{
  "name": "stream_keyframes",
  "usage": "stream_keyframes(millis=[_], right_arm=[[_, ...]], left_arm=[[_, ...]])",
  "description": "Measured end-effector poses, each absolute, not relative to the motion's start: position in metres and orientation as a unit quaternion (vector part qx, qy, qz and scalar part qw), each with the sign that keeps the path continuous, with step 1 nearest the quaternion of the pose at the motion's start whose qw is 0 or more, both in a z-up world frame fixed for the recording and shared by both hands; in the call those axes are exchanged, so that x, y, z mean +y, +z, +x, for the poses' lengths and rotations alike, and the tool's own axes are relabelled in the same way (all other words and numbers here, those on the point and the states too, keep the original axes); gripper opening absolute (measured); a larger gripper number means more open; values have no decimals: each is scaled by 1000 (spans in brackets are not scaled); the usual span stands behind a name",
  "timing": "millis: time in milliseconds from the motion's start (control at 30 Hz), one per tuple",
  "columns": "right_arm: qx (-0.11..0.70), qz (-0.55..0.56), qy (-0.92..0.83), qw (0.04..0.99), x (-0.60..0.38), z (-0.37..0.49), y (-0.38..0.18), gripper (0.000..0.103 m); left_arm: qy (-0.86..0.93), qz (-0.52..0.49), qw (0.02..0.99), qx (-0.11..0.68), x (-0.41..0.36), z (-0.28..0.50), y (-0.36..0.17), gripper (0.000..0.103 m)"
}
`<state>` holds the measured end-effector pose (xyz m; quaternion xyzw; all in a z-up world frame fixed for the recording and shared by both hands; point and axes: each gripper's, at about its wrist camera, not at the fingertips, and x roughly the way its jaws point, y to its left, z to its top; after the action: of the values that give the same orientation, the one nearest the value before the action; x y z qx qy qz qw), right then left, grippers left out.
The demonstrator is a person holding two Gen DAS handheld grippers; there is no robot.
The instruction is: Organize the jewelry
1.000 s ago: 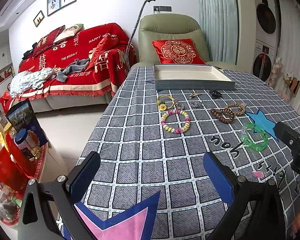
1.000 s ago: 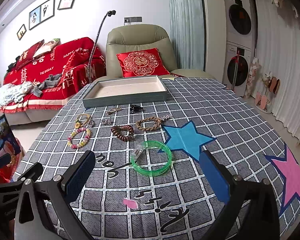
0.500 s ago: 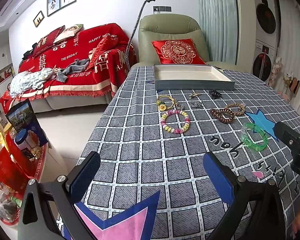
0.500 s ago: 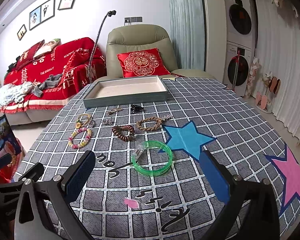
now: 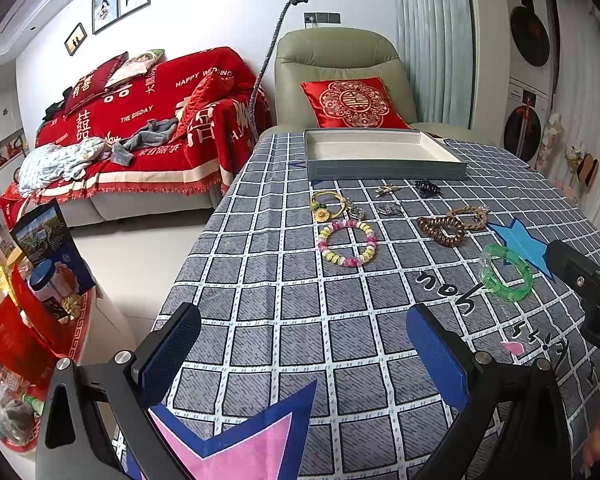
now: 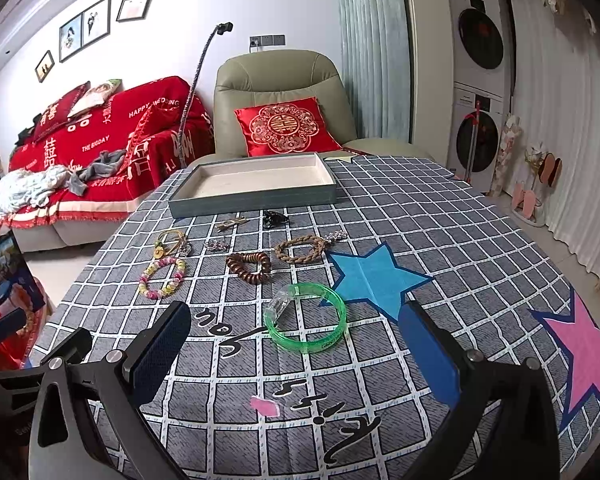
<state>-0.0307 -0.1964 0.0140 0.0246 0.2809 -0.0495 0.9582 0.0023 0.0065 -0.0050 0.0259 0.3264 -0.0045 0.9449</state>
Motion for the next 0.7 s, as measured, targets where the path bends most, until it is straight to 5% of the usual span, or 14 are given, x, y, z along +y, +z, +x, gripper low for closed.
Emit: stream_keyframes(millis=[700], right_arm=[[303, 30, -50, 951, -207, -23, 21, 103]], left_arm=[[-19, 13, 926, 376, 17, 25, -1, 103]])
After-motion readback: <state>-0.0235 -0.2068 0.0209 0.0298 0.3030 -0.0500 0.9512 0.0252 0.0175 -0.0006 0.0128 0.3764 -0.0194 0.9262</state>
